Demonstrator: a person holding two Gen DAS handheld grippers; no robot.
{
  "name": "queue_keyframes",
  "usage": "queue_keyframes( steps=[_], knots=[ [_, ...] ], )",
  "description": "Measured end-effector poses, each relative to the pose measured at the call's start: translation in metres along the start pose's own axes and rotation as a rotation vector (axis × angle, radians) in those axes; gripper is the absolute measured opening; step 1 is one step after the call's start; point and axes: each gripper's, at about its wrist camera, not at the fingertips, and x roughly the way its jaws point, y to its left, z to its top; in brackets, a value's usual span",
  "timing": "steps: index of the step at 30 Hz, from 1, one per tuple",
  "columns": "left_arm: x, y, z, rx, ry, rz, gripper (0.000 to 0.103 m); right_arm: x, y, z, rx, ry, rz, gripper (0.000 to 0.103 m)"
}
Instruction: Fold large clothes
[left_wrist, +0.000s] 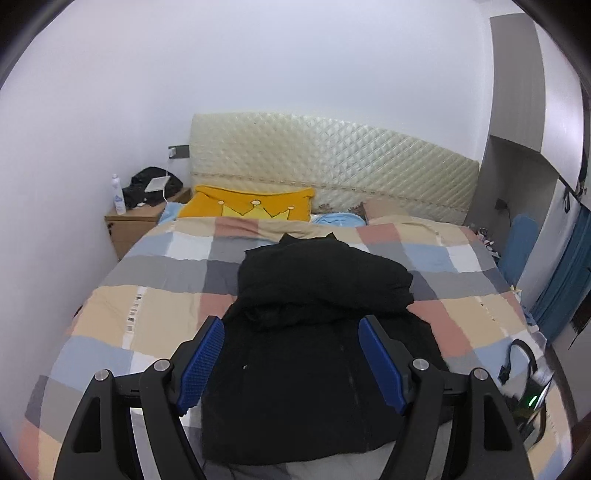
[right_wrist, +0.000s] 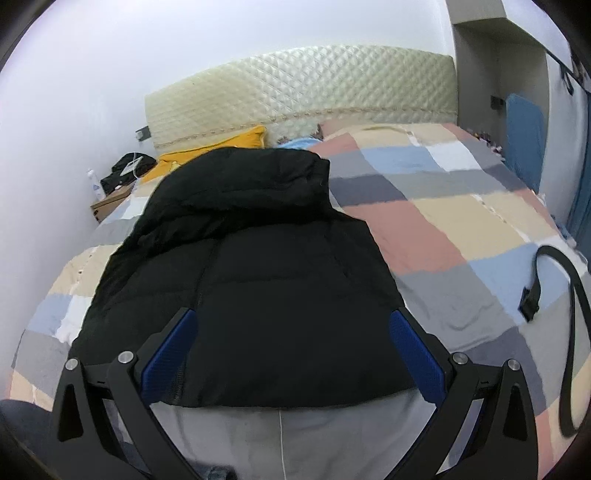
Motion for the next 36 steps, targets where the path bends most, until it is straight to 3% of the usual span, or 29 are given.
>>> queue_keyframes(
  steps=[5,10,18,27,30,33,36],
  knots=[
    [0.002,0.02,-0.048,0.045,0.0,0.025,0.076,-0.017,0.0,0.006,-0.048,-0.003,0.067,0.103],
    [0.024,0.04,-0.086,-0.003,0.017,-0.043,0.076,-0.024,-0.001,0.003,-0.051,0.006,0.114,0.103],
    [0.065,0.055,-0.135,0.002,0.037,-0.064,0.076,-0.015,0.014,-0.003,-0.096,0.033,0.08,0.103],
    [0.116,0.095,-0.139,-0.133,0.217,-0.129,0.076,0.011,0.007,-0.014,-0.009,0.095,0.039,0.103],
    [0.13,0.103,-0.132,-0.144,0.251,-0.146,0.076,0.015,0.002,-0.006,0.008,0.072,0.02,0.103],
    [0.143,0.107,-0.126,-0.114,0.253,-0.101,0.076,0.026,-0.004,0.006,0.019,0.092,0.018,0.103],
    [0.16,0.114,-0.13,-0.131,0.303,-0.122,0.076,0.037,-0.013,0.022,0.028,0.12,0.029,0.103]
  ],
)
